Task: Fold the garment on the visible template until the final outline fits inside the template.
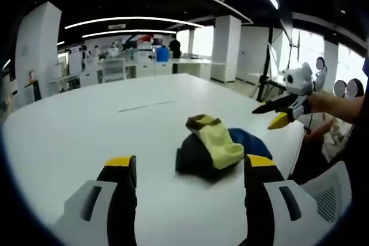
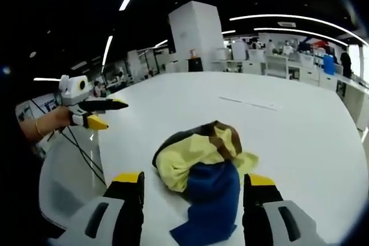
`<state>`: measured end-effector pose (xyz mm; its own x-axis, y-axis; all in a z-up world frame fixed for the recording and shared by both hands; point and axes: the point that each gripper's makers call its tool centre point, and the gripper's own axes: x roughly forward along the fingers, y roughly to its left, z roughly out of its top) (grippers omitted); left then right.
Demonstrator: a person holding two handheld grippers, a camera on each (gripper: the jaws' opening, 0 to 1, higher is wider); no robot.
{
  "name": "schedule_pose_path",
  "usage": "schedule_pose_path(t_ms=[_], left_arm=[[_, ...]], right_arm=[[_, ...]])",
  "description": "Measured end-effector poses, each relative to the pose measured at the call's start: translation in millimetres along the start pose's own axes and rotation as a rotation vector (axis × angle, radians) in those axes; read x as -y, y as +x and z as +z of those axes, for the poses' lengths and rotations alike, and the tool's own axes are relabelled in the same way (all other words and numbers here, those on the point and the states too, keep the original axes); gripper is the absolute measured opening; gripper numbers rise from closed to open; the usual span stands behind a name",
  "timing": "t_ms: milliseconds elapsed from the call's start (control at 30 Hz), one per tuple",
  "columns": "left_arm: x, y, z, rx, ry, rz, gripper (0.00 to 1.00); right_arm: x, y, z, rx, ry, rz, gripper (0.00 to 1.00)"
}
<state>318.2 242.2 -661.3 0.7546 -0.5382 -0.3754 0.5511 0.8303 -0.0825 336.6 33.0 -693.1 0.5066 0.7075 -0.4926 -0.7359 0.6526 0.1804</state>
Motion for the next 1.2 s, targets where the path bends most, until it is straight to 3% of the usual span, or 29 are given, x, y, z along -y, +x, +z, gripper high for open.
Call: schedule_pose_path(t_ms=[233,767,1200], left_arm=[[6.7,21.5,6.2,0.004,-0.002,-0.044,0.67],[20.3,72.5,12.9,-0.017,0.024,-0.095,0.49],[26.2,107.2,-3.1,-0.096,0.041,-0.119,0.31]], right_arm=[[1.4,10.3,-0.5,-0.010,-0.009,0.012,0.53],[10.3,36.2,-1.9,-0.037,-0.029,0.017,0.38],[12.0,57.6,-13.0,-0.084,-0.049,0.024,0.28]])
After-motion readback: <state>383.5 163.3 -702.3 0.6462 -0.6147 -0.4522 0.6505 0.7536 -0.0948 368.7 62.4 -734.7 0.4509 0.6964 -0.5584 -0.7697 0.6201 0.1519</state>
